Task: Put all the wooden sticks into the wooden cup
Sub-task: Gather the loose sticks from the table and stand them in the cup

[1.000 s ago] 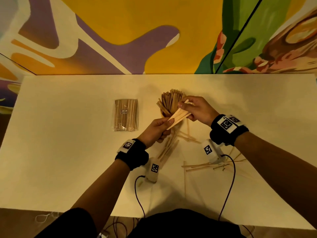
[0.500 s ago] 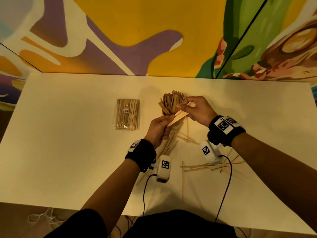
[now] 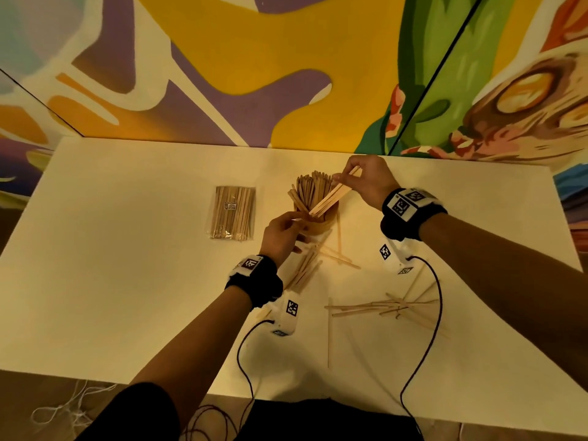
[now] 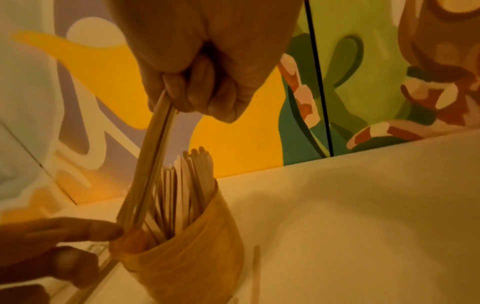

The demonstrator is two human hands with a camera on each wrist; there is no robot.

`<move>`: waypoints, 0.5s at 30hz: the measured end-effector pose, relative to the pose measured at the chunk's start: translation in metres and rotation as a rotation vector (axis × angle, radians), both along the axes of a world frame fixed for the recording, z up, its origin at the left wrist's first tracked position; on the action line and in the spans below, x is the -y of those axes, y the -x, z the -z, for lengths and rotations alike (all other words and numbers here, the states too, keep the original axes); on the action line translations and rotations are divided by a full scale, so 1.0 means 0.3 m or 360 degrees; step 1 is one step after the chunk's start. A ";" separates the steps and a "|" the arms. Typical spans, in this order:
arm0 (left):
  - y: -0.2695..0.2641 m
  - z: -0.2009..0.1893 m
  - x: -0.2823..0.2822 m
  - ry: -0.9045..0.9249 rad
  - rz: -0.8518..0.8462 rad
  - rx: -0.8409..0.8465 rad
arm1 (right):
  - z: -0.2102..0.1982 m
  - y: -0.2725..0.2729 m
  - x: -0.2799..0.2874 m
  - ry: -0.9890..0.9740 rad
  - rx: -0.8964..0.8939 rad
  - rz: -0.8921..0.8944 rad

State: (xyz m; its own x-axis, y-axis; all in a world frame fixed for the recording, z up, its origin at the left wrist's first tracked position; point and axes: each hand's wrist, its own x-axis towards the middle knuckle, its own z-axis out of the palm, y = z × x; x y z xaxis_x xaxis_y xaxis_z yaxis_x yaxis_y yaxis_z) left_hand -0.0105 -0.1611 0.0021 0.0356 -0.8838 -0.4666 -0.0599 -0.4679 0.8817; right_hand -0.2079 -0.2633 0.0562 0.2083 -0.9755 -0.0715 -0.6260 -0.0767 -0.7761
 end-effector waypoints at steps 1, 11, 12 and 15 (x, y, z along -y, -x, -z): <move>0.000 0.007 0.002 0.0051 0.0074 0.0139 | -0.001 -0.004 0.009 0.0033 -0.0077 -0.0055; -0.007 0.053 0.018 0.0321 0.0276 0.0589 | 0.020 -0.095 -0.007 0.0138 -0.1046 -0.0954; -0.008 0.056 0.022 0.0318 0.0282 0.0595 | 0.030 -0.104 -0.006 0.0204 -0.1132 -0.1015; -0.019 0.065 0.028 0.0308 0.0305 0.0604 | 0.047 -0.127 -0.004 0.0446 -0.1402 -0.1165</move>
State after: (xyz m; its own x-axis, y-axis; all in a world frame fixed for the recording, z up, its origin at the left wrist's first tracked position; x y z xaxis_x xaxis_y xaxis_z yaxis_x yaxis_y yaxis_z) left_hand -0.0048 -0.1696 -0.0173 -0.0003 -0.9605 -0.2782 -0.4645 -0.2463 0.8507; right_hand -0.1698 -0.2622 0.0420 0.7107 -0.6486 -0.2724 -0.6735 -0.7392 0.0028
